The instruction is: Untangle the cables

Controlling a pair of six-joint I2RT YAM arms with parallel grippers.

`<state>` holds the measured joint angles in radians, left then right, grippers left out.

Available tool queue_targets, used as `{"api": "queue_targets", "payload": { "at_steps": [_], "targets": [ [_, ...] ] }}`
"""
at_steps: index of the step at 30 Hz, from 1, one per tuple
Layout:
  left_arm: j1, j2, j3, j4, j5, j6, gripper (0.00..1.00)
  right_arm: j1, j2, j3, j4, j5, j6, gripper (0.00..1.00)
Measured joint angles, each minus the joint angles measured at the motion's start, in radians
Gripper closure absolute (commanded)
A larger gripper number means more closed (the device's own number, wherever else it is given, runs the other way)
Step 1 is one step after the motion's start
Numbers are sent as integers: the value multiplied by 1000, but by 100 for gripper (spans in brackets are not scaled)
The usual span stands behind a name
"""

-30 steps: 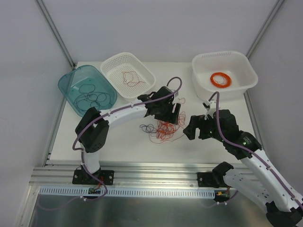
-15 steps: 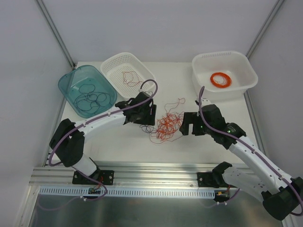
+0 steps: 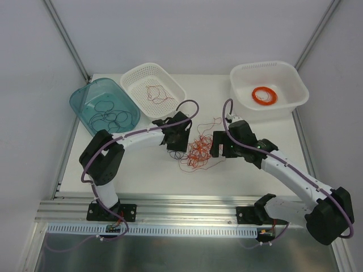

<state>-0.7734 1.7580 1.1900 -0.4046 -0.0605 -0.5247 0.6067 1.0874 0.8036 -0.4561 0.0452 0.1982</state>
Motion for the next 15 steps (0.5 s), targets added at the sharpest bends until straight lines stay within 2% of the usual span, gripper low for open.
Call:
{"api": "queue_targets", "payload": {
  "at_steps": [8, 11, 15],
  "targets": [
    [-19, 53, 10, 0, 8, 2, 65, 1, 125, 20, 58, -6, 22, 12],
    [-25, 68, 10, 0, 8, 1, 72, 1, 187, 35, 105, -10, 40, 15],
    [-25, 73, 10, 0, 8, 3, 88, 2, 283, 58, 164, -23, 64, 19]
  ]
}}
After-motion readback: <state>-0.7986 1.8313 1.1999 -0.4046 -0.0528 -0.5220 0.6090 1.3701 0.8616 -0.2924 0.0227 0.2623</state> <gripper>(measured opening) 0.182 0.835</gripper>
